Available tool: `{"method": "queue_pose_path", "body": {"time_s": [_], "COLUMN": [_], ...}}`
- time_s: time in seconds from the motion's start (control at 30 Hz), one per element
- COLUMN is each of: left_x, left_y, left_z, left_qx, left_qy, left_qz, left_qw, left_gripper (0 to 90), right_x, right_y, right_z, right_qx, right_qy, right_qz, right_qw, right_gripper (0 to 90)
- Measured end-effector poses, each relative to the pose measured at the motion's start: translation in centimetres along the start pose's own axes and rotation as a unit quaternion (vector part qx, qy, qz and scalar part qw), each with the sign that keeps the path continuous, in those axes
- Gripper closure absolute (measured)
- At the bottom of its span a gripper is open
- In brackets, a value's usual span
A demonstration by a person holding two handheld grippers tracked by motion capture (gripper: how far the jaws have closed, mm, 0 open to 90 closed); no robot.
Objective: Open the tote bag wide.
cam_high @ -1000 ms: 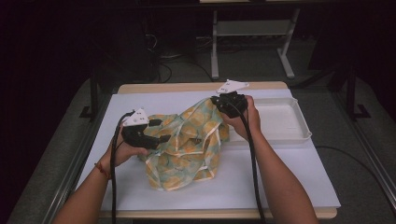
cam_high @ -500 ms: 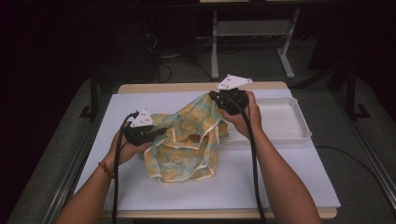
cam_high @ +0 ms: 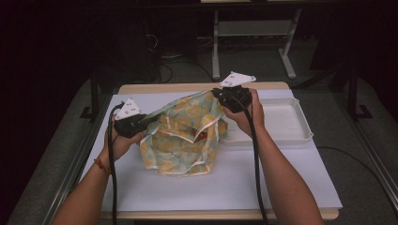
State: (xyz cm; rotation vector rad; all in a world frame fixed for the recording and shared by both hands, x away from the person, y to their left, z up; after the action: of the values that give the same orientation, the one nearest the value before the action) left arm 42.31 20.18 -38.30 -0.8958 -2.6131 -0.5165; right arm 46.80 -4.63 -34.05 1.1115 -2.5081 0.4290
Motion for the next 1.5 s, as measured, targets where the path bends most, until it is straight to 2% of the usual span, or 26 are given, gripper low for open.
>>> {"method": "queue_pose_path", "body": {"time_s": [0.13, 0.3, 0.57, 0.67, 1.0, 1.13, 1.3, 1.37, 1.4, 1.5], "left_x": [-0.2, -0.5, -0.3, -0.3, -0.5, -0.5, -0.5, -0.5, -0.6, -0.8], "left_y": [0.2, 0.4, 0.7, 1.0, 1.7, 2.1, 2.3, 2.4, 2.5, 2.5], "left_z": [0.0, 0.2, -0.4, -0.5, -0.3, -0.5, -0.4, -0.4, -0.4, -0.2], "left_qx": [0.002, 0.016, 0.025, 0.024, 0.043, 0.052, 0.057, 0.059, 0.060, 0.060], "left_qy": [0.000, 0.000, -0.009, -0.007, 0.003, 0.006, 0.013, 0.013, 0.015, 0.020], "left_qz": [-0.001, -0.004, -0.008, -0.013, -0.033, -0.045, -0.048, -0.051, -0.051, -0.052], "left_qw": [1.0000, 0.9999, 0.9996, 0.9996, 0.9985, 0.9976, 0.9972, 0.9969, 0.9968, 0.9966], "left_gripper": [89.5, 89.6, 89.6, 89.7, 89.8, 89.8, 89.9, 89.9, 89.9, 89.9], "right_x": [-0.4, -1.0, -0.9, -0.7, -0.2, 0.1, 1.2, 1.4, 1.8, 2.0], "right_y": [-0.3, -0.7, -0.9, -0.9, -0.6, -0.6, -0.5, -0.5, -0.3, -0.2], "right_z": [0.4, 1.3, 1.1, 1.0, 0.9, 0.6, 0.1, 0.1, 0.3, 0.5], "right_qx": [-0.010, -0.014, -0.009, -0.009, -0.006, -0.012, -0.028, -0.029, -0.028, -0.032], "right_qy": [0.006, 0.019, 0.017, 0.019, 0.017, 0.009, -0.016, -0.017, -0.016, -0.018], "right_qz": [0.005, 0.013, 0.018, 0.021, 0.020, 0.020, 0.006, 0.002, -0.008, -0.011], "right_qw": [0.9999, 0.9996, 0.9997, 0.9996, 0.9996, 0.9997, 0.9995, 0.9994, 0.9995, 0.9992], "right_gripper": [85.7, 81.8, 83.8, 76.8, 70.2, 61.7, 49.5, 49.3, 47.1, 43.4]}}
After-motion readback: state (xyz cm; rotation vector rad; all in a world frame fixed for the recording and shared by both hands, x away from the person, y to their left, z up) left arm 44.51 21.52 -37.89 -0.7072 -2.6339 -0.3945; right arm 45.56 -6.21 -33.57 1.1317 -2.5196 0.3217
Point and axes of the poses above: each handheld gripper's, and its own axes: x roughly backward along the jaws, z roughly out of its underside, y roughly to its left, the point moved 8 cm from there along -x, roughly forward along the jaws, and after that the axes turned 8 degrees about -z, right-handed, at the moved point
